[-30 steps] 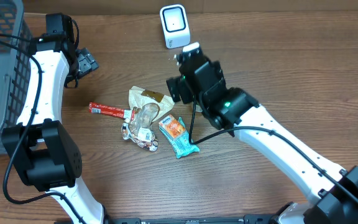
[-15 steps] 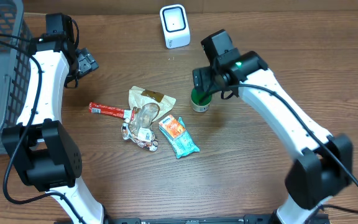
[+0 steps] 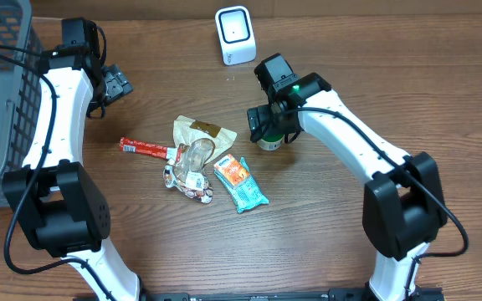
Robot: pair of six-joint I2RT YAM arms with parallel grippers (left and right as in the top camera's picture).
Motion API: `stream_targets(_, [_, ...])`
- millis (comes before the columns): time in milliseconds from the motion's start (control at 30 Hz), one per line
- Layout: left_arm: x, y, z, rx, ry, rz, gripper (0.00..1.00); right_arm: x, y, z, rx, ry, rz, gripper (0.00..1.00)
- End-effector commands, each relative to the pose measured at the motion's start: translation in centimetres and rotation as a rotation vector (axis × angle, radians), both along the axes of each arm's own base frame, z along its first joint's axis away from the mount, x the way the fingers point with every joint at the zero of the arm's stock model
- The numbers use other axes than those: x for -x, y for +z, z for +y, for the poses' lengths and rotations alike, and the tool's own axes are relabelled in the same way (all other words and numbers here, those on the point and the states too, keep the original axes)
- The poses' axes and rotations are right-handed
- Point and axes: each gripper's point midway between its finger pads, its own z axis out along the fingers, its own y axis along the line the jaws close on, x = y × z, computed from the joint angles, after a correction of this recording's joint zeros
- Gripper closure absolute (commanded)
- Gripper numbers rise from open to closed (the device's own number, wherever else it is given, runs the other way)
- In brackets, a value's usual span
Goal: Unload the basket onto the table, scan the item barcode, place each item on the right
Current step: 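Lower the right gripper over the green-capped bottle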
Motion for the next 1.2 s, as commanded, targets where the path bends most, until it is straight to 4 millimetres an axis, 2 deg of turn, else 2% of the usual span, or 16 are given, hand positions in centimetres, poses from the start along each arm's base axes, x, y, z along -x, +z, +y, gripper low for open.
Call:
stream_targets(0, [-0.6, 1.0, -0.3, 0.002, -0.002, -0.031, 0.0, 0.1, -1.5, 0.6, 0.007, 0.008, 0.03, 0.03])
stream_targets(167, [-0.6, 1.0, -0.3, 0.002, -0.002, -0.031, 0.0, 0.4, -2.9, 0.4, 0.026, 0.008, 0.064, 0.03])
stream_targets(433, [-0.6, 1.0, -0.3, 0.002, -0.002, -0.031, 0.0, 0.3, -3.0, 0.0, 0.03, -0.001, 0.072, 0.03])
stream_targets(667, [-0.6, 1.0, -0.3, 0.002, -0.002, -0.03, 0.0, 0.0, -2.2, -1.1, 0.026, -0.029, 0.069, 0.21])
stream_targets(800, [-0.6, 1.0, -0.3, 0.002, -0.002, -0.031, 0.0, -0.2, -1.0, -1.2, 0.012, -0.031, 0.042, 0.21])
stream_targets(900, [-0.6, 1.0, -0.3, 0.002, -0.002, -0.031, 0.0, -0.2, -1.0, -1.2, 0.014, -0.024, 0.042, 0.2])
stream_targets(1033, [-0.6, 1.0, -0.3, 0.002, -0.002, -0.03, 0.0, -1.6, -0.6, -0.5, -0.008, 0.01, -0.021, 0.13])
stream_targets(1167, [-0.6, 1.0, -0.3, 0.002, -0.002, -0.03, 0.0, -2.0, -0.5, -0.3, -0.016, 0.01, -0.037, 0.16])
